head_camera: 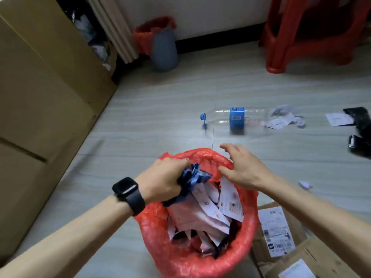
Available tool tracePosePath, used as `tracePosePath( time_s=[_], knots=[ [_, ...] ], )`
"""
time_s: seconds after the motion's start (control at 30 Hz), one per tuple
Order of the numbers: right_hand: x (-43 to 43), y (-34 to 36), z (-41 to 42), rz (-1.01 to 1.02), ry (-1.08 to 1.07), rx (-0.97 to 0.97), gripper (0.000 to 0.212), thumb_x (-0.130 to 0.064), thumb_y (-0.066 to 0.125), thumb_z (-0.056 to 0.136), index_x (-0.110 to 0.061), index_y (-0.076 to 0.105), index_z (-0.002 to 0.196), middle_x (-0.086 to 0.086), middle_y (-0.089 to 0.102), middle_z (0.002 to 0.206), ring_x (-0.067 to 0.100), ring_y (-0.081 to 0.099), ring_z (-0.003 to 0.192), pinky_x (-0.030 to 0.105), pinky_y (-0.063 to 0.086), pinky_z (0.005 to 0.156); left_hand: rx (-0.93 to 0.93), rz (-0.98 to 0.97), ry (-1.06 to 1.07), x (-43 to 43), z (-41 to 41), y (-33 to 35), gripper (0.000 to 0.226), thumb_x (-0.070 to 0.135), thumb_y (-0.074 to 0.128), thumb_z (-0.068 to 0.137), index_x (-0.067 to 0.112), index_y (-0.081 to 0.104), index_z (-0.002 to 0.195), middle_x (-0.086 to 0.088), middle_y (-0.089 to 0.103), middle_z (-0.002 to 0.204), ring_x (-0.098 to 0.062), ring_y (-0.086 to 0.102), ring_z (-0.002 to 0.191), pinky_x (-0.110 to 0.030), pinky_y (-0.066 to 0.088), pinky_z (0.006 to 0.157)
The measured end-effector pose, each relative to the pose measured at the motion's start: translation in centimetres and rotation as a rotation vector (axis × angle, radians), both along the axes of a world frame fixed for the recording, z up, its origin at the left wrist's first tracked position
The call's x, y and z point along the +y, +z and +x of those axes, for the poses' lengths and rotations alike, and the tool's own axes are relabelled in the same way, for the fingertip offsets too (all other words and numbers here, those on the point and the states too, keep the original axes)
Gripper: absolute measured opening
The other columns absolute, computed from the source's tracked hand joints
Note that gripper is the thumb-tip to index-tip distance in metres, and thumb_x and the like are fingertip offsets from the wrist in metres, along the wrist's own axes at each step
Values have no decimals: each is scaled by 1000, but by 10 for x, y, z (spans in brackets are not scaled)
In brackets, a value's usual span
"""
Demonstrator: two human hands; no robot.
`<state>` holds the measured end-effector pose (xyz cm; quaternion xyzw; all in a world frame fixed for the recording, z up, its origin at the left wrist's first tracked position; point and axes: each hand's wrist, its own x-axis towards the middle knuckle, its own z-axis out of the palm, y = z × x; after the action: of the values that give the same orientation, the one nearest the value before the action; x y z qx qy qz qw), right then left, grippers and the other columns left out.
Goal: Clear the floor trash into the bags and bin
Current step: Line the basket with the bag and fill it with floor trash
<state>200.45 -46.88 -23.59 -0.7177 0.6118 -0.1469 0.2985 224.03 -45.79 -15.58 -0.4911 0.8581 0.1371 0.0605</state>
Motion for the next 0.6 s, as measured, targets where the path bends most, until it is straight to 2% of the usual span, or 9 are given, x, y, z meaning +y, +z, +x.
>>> tracePosePath(
  time_s=[0.03,0.1,0.13,0.2,0.27,0.33,0.37,0.53,0.6],
  knots=[
    [0,-6,3,45,37,64,58,-35,57,87,-23,38,141,8,53,135,28,55,119,41,47,98,-94,-11,-54,11,-6,-18,27,22,57,73,28,48,98,2,59,104,-30,59,85,-36,44,63],
    [1,-15,7,48,92,159,46,-25,50,87,-19,39,131,15,63,119,37,60,104,46,51,85,-245,7,-46,28,-19,-58,47,20,59,80,18,40,123,-4,42,133,-37,58,92,-45,49,66],
    [1,-19,9,27,100,176,40,-21,48,86,-18,39,125,17,65,110,39,61,97,46,52,79,-261,45,-6,33,-23,-79,57,22,60,83,16,33,133,-5,30,144,-39,57,97,-48,51,70],
    [1,-20,11,-6,94,177,34,-18,47,83,-16,40,117,19,66,101,41,62,90,44,51,71,-173,195,100,39,-29,-112,75,39,59,87,17,19,146,-4,2,160,-44,47,119,-53,46,93],
    [1,-21,10,-33,93,175,33,-19,49,83,-14,41,114,19,65,99,41,61,88,41,47,66,-82,296,158,42,-35,-137,97,70,52,80,20,11,152,1,-14,162,-47,26,137,-56,27,112],
    [1,-23,11,-67,93,173,32,-21,50,84,-13,42,113,18,65,99,42,61,87,40,43,64,-96,283,137,46,-40,-157,121,92,42,62,22,4,154,4,-18,161,-47,17,140,-58,19,114],
    [2,-25,11,-83,94,173,32,-21,51,84,-12,42,113,18,65,99,41,61,87,39,42,63,-122,268,114,49,-42,-166,128,96,39,57,23,0,154,5,-19,161,-49,15,140,-60,19,113],
    [1,-30,13,-143,85,195,29,-11,51,80,-11,43,108,19,64,94,43,60,83,40,39,61,-254,228,49,46,-45,-198,120,88,34,68,18,-9,155,-7,-22,160,-59,-1,138,-69,3,111],
    [0,-32,13,-147,82,191,29,-10,50,79,-9,43,107,19,64,92,43,60,81,39,37,60,-322,196,11,44,-49,-200,115,79,39,78,10,-14,153,-17,-14,159,-60,2,138,-69,7,111]
  ],
)
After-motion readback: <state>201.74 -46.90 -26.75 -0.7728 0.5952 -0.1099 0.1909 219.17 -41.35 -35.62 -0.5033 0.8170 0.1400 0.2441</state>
